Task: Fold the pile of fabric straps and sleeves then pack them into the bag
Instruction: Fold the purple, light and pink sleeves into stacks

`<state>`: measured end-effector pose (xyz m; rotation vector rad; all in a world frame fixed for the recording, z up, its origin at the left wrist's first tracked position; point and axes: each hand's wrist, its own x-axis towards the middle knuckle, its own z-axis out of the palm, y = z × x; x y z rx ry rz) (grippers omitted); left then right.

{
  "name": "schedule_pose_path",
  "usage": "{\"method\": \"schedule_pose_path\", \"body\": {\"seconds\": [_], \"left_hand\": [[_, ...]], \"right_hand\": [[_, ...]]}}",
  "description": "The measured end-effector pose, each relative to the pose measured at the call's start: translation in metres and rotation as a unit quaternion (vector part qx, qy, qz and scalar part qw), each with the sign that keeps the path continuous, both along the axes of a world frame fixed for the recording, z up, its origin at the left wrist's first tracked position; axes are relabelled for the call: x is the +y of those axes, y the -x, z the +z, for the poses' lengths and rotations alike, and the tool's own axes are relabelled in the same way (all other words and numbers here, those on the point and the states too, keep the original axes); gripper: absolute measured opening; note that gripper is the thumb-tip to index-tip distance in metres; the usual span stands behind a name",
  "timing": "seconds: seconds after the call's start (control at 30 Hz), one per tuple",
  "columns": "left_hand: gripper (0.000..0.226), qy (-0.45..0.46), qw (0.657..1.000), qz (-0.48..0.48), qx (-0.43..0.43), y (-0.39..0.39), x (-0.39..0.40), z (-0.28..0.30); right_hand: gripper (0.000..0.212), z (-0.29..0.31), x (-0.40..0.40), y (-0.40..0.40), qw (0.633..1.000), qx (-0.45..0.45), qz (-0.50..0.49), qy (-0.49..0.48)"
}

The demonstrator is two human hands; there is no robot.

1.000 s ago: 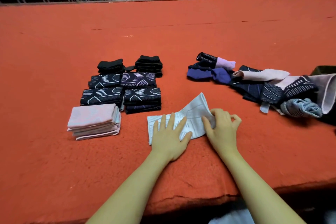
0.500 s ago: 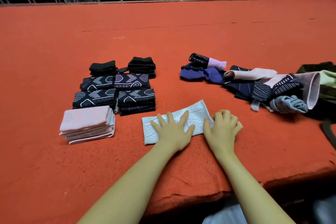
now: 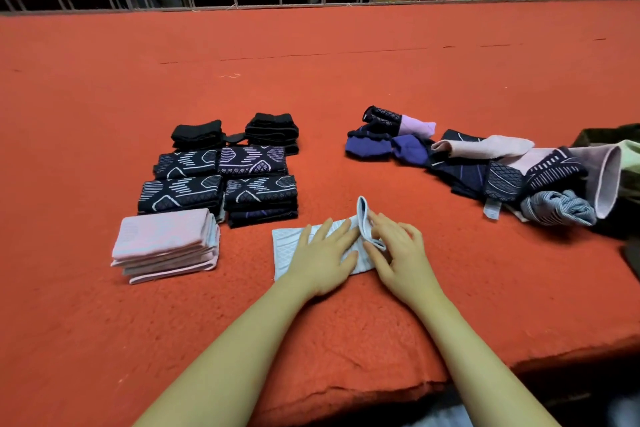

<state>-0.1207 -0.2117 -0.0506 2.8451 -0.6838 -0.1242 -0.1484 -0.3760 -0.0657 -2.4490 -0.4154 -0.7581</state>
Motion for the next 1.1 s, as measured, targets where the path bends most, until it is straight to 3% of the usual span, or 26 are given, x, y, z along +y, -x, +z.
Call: {"method": "schedule_pose_path", "body": {"seconds": [0.13, 0.2, 0.27, 0.4, 0.53, 0.7, 0.83, 0.9, 0.97, 1.03, 1.1], "left_hand": [[0.056, -0.014, 0.994, 0.068, -0.088, 0.016, 0.029, -0.010], [0.069, 0.006, 0.983, 0.136, -0.124, 0.024, 0.038, -0.013], [0.066, 0.015, 0.967, 0.206, -0.150, 0.026, 0.043, -0.017], [0.066, 0.014, 0.943, 0.297, -0.147, 0.036, 0.046, -0.017], [0.060, -0.006, 0.937, 0.307, -0.169, 0.041, 0.047, -0.018], [0.053, 0.014, 0.941, 0.248, -0.229, 0.036, 0.050, -0.020], [0.054, 0.100, 0.933, 0.189, -0.288, 0.035, 0.051, -0.021], [0.057, 0.103, 0.927, 0.206, -0.295, 0.037, 0.052, -0.020], [0.054, 0.067, 0.920, 0.263, -0.284, 0.038, 0.053, -0.021], [0.049, 0.038, 0.913, 0.321, -0.250, 0.039, 0.052, -0.022], [0.041, 0.024, 0.912, 0.338, -0.233, 0.039, 0.052, -0.025]], "right_hand": [[0.044, 0.006, 0.005, 0.000, 0.999, 0.023, 0.021, 0.010], [0.047, 0.008, 0.010, -0.002, 0.998, 0.052, 0.026, 0.011], [0.049, 0.009, 0.017, -0.003, 0.997, 0.065, 0.032, 0.016], [0.025, 0.008, 0.030, -0.004, 0.990, 0.085, 0.062, 0.094], [0.012, 0.008, 0.035, -0.002, 0.984, 0.092, 0.072, 0.133], [0.011, 0.009, 0.043, 0.000, 0.979, 0.110, 0.077, 0.151], [0.044, 0.012, 0.055, 0.002, 0.972, 0.143, 0.087, 0.163], [0.053, 0.016, 0.053, 0.002, 0.973, 0.177, 0.082, 0.126], [0.046, 0.017, 0.051, 0.001, 0.977, 0.176, 0.067, 0.104], [0.035, 0.016, 0.053, 0.000, 0.978, 0.156, 0.041, 0.135], [0.045, 0.013, 0.056, 0.001, 0.969, 0.161, -0.009, 0.186]]}}
